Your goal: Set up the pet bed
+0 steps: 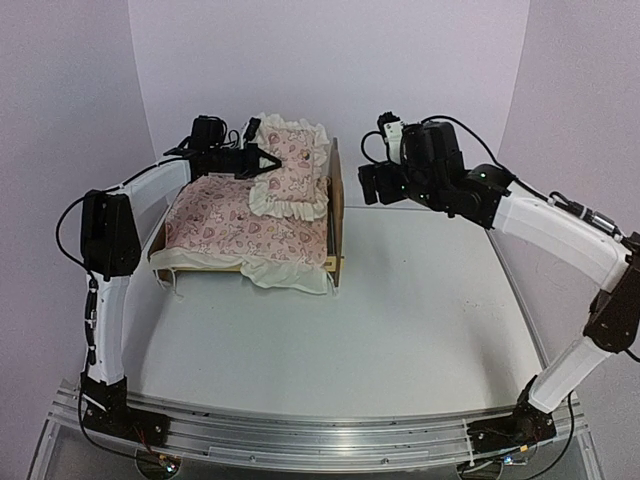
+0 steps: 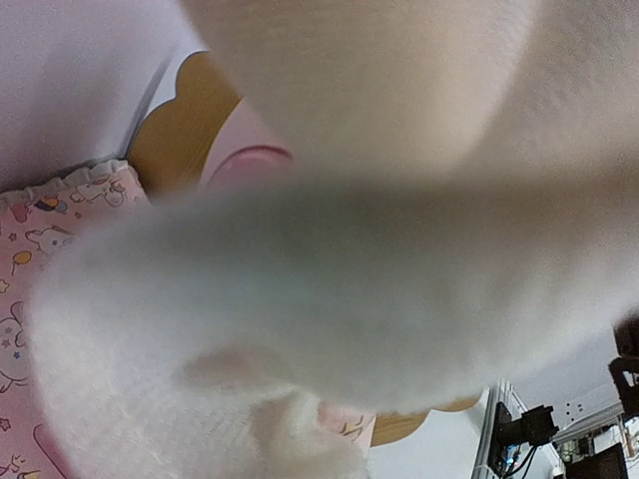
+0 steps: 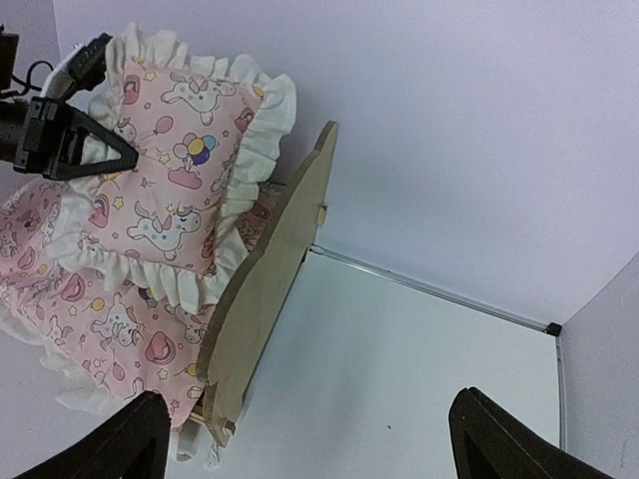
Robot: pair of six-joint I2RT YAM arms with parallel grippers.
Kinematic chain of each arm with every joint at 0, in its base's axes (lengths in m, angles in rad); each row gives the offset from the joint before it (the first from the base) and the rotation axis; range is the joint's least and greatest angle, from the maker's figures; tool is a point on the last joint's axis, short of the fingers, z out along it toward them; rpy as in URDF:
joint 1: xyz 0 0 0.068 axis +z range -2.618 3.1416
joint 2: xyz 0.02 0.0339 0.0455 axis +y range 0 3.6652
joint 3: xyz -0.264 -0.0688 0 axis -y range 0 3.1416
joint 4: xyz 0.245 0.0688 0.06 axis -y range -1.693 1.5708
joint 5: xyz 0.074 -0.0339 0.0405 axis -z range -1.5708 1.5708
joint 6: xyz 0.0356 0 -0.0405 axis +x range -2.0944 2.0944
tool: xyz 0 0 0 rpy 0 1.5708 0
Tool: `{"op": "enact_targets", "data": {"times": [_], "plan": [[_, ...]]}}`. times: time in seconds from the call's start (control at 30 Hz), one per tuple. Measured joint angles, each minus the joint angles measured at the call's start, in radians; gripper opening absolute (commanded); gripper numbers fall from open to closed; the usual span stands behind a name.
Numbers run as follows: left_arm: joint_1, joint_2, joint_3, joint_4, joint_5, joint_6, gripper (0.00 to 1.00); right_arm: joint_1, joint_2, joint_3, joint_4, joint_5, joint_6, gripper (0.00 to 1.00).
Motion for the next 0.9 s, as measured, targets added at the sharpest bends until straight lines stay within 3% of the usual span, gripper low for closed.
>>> {"op": "enact_targets", "data": {"times": [0.13, 0.47, 0.67, 0.8, 0.9], "plan": [[-0.009, 0.047, 0.032, -0.048, -0.053, -0.004, 0.0, 0.003, -0.067, -0.057, 0.003, 0.048, 0.015, 0.98], [-0.066, 0.07, 0.069, -0.092, -0.058, -0.034, 0.0, -0.001, -0.034, -0.076, -0.009, 0.067, 0.036, 0.98], [-0.07, 0.116, 0.127, -0.093, -0.073, -0.013, 0.43, -0.001, -0.021, -0.075, -0.023, 0.063, 0.047, 0.98], [-0.07, 0.186, 0.223, -0.119, -0.156, 0.092, 0.63, -0.001, -0.021, -0.074, -0.025, 0.063, 0.058, 0.98], [-0.07, 0.205, 0.256, -0.126, -0.275, 0.261, 0.72, -0.001, -0.021, -0.074, -0.029, 0.058, 0.067, 0.98]]}}
